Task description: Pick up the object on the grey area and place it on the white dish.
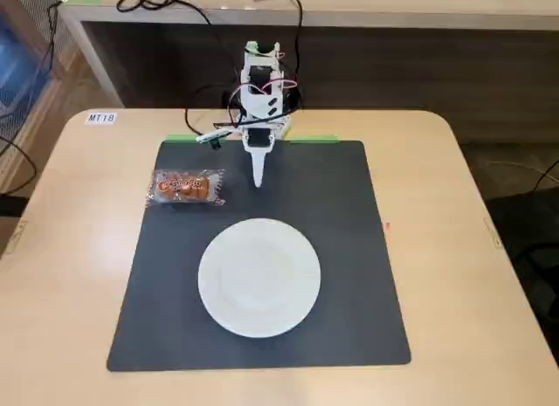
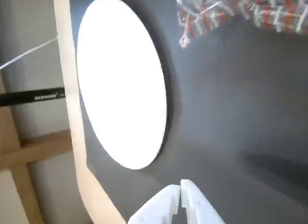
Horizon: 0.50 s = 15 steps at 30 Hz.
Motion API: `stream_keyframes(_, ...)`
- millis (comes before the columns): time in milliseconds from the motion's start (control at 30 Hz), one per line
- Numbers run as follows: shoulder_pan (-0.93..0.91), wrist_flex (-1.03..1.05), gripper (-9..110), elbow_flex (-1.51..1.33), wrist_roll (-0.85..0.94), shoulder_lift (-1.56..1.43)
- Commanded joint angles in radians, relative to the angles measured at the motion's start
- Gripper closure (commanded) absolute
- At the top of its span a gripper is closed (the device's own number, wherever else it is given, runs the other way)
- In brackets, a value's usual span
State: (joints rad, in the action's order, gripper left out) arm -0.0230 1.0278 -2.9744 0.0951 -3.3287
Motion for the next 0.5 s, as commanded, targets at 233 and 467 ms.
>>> stream_keyframes(233,-0.163,0.110,102,0.405,0.095,0.043)
stream_keyframes(467,-0.299,0.282,102,0.738,0.213,0.414)
